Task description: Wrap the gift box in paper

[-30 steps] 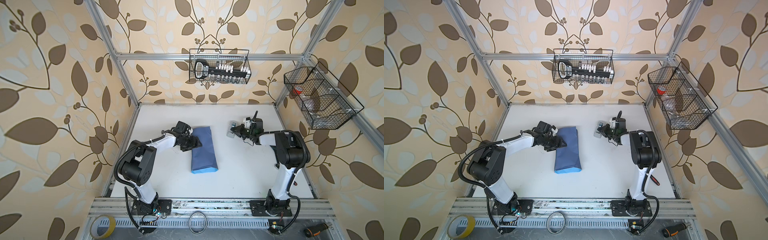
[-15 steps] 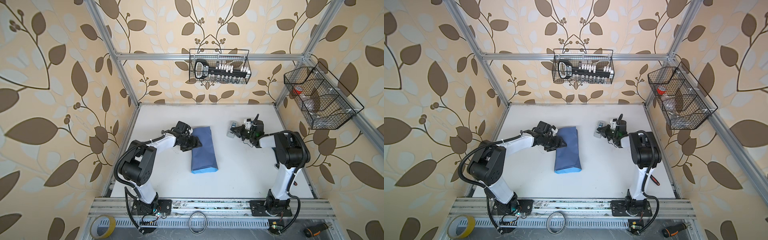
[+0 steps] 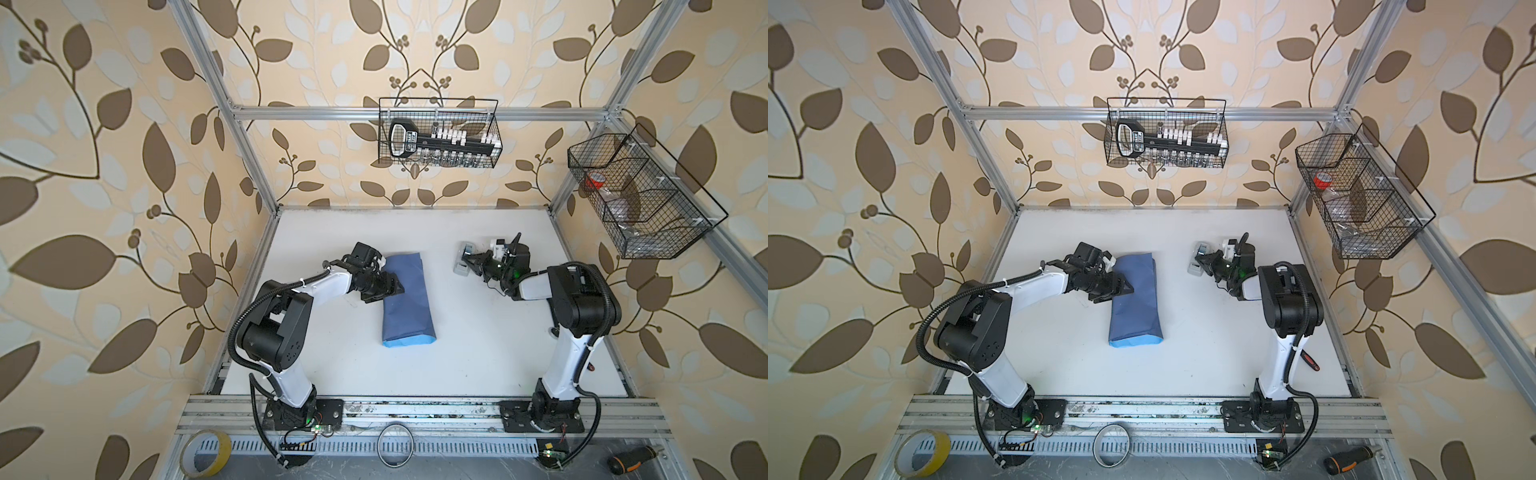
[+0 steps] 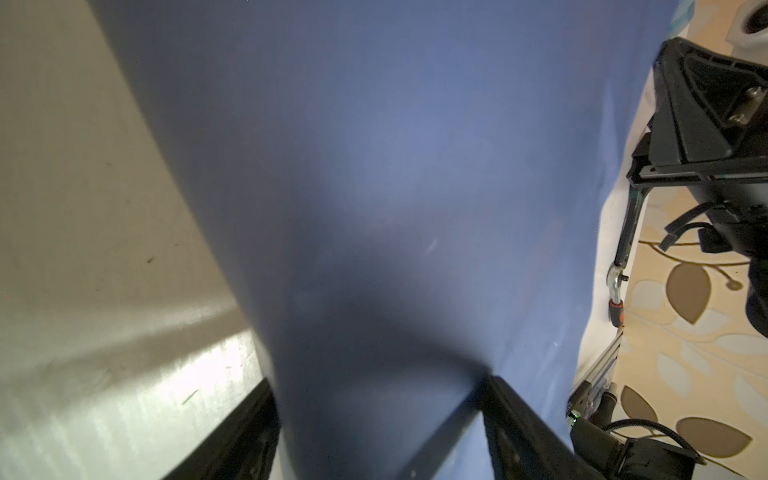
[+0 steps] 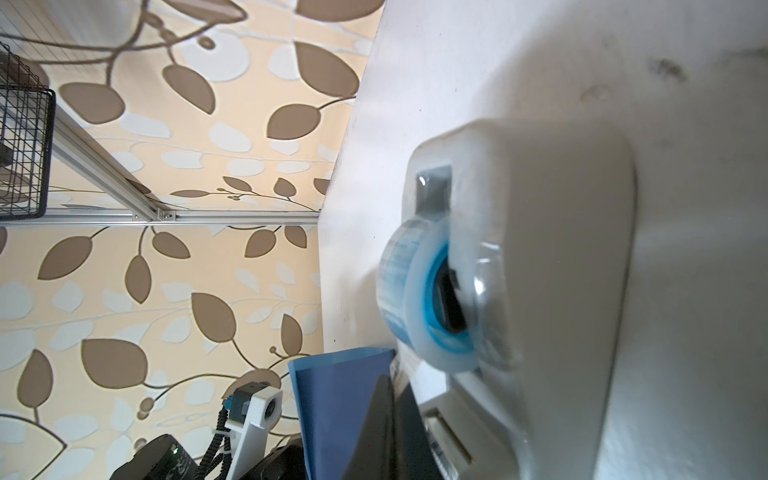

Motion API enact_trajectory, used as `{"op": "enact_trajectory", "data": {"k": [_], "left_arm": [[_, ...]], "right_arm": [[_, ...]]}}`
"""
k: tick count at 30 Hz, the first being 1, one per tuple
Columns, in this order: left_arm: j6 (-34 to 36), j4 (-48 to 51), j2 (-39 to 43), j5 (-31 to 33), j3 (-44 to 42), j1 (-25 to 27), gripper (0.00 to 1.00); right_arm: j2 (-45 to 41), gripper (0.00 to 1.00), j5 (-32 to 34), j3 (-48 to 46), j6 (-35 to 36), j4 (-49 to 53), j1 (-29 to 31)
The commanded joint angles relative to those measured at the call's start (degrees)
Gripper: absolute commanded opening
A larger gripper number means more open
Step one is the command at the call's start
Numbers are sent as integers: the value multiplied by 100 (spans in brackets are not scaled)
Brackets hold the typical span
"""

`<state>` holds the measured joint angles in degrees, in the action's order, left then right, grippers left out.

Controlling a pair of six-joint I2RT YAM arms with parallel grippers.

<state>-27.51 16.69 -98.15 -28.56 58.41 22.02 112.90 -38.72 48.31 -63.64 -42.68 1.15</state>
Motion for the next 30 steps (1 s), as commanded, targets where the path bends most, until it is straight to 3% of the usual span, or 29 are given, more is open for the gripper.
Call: {"op": "enact_trajectory", "data": {"k": [1,30], "left_arm": [[140,333,-475,693,-194,57,76],[135,333,-490,700,-190,57,76]], "right_arm": [[-278,0,-381,-125,-132,-296,35],[-726,0,-198,-760,334,217,296]]}}
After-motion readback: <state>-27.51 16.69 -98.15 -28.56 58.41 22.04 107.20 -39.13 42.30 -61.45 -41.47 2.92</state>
